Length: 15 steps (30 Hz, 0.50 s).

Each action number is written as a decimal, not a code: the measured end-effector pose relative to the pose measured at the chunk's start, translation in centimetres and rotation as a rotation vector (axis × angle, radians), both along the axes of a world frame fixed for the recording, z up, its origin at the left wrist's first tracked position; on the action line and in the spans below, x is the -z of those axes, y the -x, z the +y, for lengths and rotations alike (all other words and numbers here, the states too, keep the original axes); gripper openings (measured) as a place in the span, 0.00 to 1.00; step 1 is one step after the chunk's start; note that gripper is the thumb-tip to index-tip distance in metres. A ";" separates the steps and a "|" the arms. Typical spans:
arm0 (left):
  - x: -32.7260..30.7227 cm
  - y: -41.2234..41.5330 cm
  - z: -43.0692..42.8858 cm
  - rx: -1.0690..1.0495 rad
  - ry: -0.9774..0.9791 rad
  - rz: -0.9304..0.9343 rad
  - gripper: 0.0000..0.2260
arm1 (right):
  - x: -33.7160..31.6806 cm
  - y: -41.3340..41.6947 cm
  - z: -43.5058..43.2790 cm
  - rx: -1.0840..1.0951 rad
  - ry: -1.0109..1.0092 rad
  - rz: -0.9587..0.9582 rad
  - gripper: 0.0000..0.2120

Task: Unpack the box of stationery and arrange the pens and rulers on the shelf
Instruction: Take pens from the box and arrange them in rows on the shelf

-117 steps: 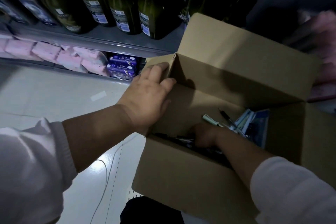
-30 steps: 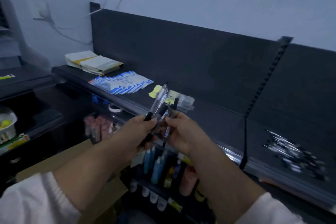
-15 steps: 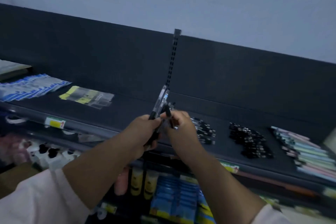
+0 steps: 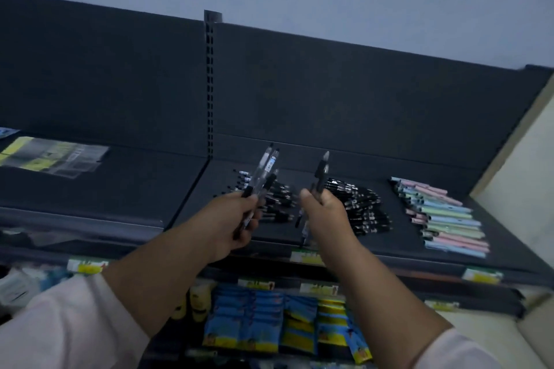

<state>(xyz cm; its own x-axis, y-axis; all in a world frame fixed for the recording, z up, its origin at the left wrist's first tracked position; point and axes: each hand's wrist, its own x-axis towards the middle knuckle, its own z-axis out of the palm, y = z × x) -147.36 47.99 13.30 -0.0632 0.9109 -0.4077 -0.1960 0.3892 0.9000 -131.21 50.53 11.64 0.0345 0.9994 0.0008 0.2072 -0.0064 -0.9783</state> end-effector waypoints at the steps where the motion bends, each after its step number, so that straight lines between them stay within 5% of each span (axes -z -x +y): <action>1: 0.2 -0.1 0.7 0.014 -0.006 -0.014 0.09 | -0.1 0.2 0.5 0.012 0.053 0.037 0.08; 5: 0.4 0.2 3.9 0.044 -0.028 -0.045 0.07 | -0.8 1.5 2.6 -0.003 0.165 0.389 0.06; 15: 1.2 3.1 11.1 0.196 -0.037 0.111 0.06 | -1.0 4.1 8.7 0.099 0.330 0.503 0.12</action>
<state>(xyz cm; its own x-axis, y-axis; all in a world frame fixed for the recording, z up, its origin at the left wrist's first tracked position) -150.44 59.10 12.06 0.0737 0.9245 -0.3739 -0.0185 0.3762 0.9264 -135.33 59.28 12.67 0.0434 0.9362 -0.3488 -0.2966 -0.3213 -0.8993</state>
